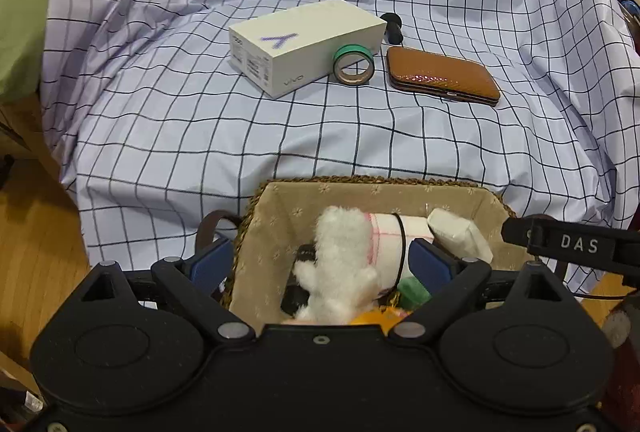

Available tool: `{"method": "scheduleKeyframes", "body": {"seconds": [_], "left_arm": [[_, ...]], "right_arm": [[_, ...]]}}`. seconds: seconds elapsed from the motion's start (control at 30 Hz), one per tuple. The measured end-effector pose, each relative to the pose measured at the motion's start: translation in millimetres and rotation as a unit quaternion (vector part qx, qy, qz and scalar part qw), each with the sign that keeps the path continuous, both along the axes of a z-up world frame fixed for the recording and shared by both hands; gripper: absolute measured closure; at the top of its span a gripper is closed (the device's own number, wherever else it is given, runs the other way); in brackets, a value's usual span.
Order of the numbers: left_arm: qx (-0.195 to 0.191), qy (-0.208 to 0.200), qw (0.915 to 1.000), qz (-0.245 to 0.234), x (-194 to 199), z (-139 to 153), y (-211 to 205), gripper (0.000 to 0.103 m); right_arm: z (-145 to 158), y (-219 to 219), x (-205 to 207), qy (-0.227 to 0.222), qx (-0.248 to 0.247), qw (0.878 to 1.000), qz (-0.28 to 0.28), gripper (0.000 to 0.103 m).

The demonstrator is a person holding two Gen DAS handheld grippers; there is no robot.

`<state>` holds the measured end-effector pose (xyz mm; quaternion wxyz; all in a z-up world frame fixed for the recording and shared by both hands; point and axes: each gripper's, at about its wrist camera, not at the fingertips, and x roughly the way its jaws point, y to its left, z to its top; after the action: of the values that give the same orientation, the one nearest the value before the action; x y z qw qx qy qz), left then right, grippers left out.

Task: Organize soft objects
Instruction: 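Withdraw both tools from the basket toward the brown leather case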

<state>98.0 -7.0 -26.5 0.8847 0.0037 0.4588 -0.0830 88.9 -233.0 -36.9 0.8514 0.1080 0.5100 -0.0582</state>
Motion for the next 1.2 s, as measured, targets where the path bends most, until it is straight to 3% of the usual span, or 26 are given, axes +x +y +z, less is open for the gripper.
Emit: {"method": "scheduleKeyframes", "body": {"seconds": [0.57,0.87,1.2], "left_arm": [[-0.008,0.032,0.9995,0.002,75.1,-9.0,-4.6,0.012],[-0.009,0.040,0.9991,0.010,89.0,-12.8,4.4,0.012],[-0.013,0.039,0.9990,0.014,93.5,-14.6,11.5,0.012]], "right_arm": [[3.8,3.7,80.1,-0.025,-0.036,0.999,0.026,0.029],[3.1,33.5,130.6,-0.061,-0.061,0.994,0.071,0.028],[-5.0,55.7,188.6,-0.077,-0.098,0.989,0.086,0.028]]}}
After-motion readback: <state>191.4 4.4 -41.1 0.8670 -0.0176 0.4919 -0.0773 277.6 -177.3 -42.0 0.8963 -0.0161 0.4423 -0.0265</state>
